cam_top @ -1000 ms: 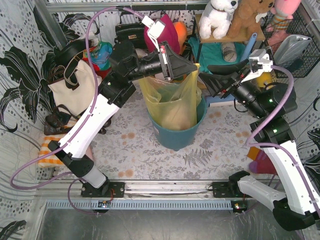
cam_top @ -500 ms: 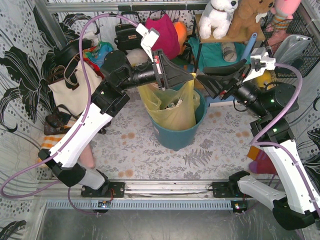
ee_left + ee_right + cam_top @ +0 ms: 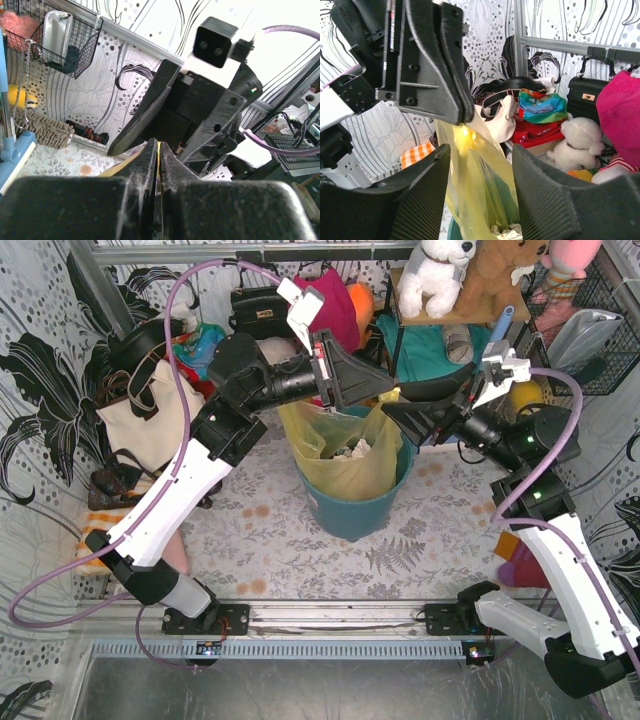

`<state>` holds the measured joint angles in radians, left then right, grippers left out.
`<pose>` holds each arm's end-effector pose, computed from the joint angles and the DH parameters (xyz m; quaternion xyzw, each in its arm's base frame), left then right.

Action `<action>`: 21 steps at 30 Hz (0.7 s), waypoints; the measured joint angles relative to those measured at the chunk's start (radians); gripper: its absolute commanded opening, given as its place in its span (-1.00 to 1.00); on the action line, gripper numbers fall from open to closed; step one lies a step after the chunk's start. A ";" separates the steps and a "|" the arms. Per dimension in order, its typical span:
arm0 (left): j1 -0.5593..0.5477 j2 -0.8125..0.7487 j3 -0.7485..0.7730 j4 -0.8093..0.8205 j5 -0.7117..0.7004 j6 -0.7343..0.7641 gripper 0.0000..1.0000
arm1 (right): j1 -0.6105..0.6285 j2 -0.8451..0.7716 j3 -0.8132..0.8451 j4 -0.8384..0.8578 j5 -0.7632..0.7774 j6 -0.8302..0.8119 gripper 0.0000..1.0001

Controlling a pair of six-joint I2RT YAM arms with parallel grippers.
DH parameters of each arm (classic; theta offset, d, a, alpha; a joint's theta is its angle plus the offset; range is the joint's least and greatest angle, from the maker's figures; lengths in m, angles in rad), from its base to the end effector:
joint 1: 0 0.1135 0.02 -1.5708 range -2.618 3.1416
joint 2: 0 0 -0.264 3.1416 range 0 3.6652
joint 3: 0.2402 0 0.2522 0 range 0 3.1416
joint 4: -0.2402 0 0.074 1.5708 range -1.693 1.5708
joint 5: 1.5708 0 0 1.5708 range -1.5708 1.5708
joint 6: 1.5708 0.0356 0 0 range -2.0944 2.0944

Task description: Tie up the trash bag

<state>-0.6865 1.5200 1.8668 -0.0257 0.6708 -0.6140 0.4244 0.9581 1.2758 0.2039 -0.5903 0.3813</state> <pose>0.2283 -0.2157 0.5490 0.2868 0.5423 -0.6169 0.4930 0.1485 0.0889 0.5146 -0.2620 0.4737 0.4587 0.7047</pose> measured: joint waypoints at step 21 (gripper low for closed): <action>0.000 0.011 0.021 -0.074 -0.029 0.018 -0.26 | 0.000 0.021 -0.021 0.019 0.009 -0.005 -0.88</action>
<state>-0.6865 1.5314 1.8881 -0.1001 0.6415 -0.5964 0.4248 0.9791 1.2545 0.2230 -0.5816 0.3767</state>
